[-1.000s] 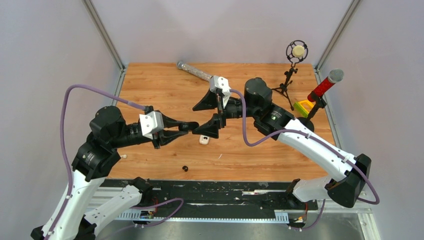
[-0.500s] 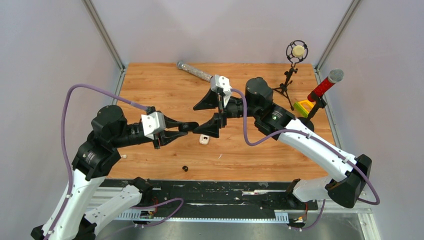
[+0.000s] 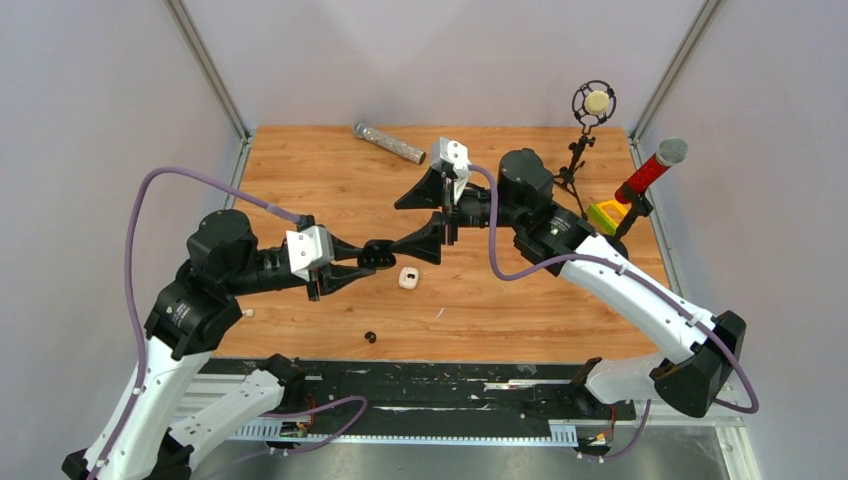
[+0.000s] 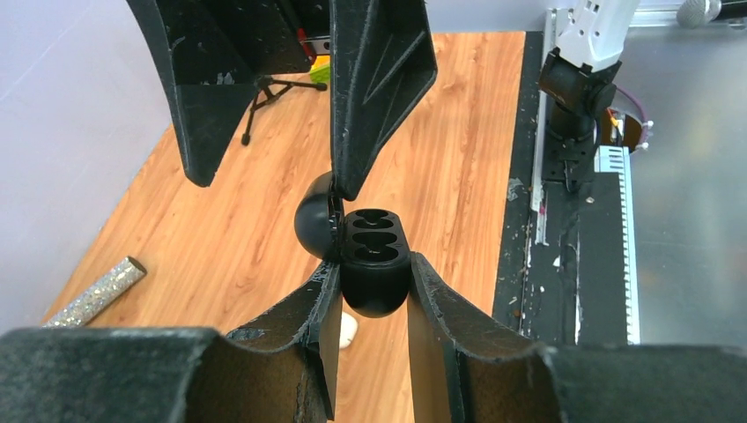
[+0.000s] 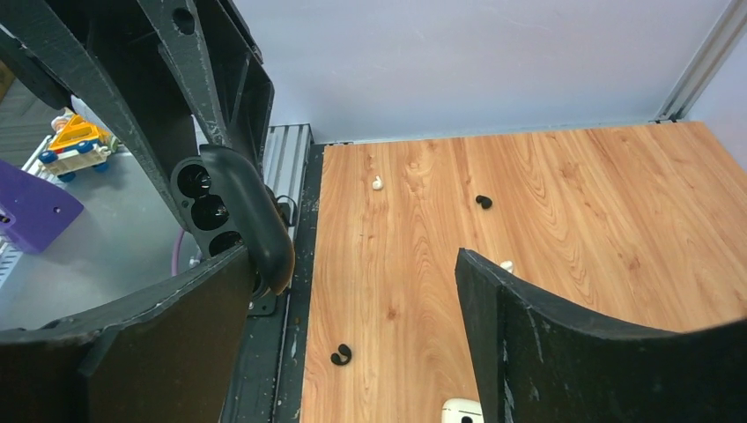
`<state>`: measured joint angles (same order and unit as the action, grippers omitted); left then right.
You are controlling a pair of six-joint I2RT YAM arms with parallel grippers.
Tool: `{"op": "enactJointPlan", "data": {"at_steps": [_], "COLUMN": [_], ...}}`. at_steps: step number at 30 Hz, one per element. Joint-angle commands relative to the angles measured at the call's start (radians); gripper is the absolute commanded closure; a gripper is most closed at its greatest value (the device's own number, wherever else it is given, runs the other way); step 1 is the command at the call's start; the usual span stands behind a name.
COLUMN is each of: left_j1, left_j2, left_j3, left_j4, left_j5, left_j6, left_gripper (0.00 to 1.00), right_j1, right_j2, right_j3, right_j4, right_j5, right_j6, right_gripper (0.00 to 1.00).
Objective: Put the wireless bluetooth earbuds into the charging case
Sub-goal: Open the charging case.
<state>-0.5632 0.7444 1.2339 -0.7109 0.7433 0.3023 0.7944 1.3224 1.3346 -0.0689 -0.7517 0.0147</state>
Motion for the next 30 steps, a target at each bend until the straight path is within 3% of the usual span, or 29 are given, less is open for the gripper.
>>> {"op": "enactJointPlan", "data": {"at_steps": [1, 7, 15, 20, 30], "left_j1": [-0.005, -0.006, -0.007, -0.005, -0.006], "left_j2": [-0.002, -0.003, -0.006, -0.006, -0.004], "left_j3": [0.035, 0.035, 0.026, 0.022, 0.021], "left_j4": [-0.020, 0.005, 0.032, 0.036, 0.055], "left_j5": [0.064, 0.057, 0.035, 0.032, 0.047], "left_j6": [0.002, -0.007, -0.014, -0.017, -0.033], "left_gripper": [1.00, 1.00, 1.00, 1.00, 1.00], "right_j1": [-0.016, -0.015, -0.015, -0.015, -0.015], "right_j2": [-0.015, 0.004, 0.043, 0.056, 0.092], "right_j3": [0.046, 0.042, 0.050, 0.057, 0.092], "right_j4": [0.045, 0.056, 0.060, 0.060, 0.030], "right_j5": [0.061, -0.009, -0.196, -0.271, -0.206], "right_j6": [0.021, 0.042, 0.061, 0.065, 0.086], "right_gripper": [0.16, 0.23, 0.49, 0.59, 0.80]}}
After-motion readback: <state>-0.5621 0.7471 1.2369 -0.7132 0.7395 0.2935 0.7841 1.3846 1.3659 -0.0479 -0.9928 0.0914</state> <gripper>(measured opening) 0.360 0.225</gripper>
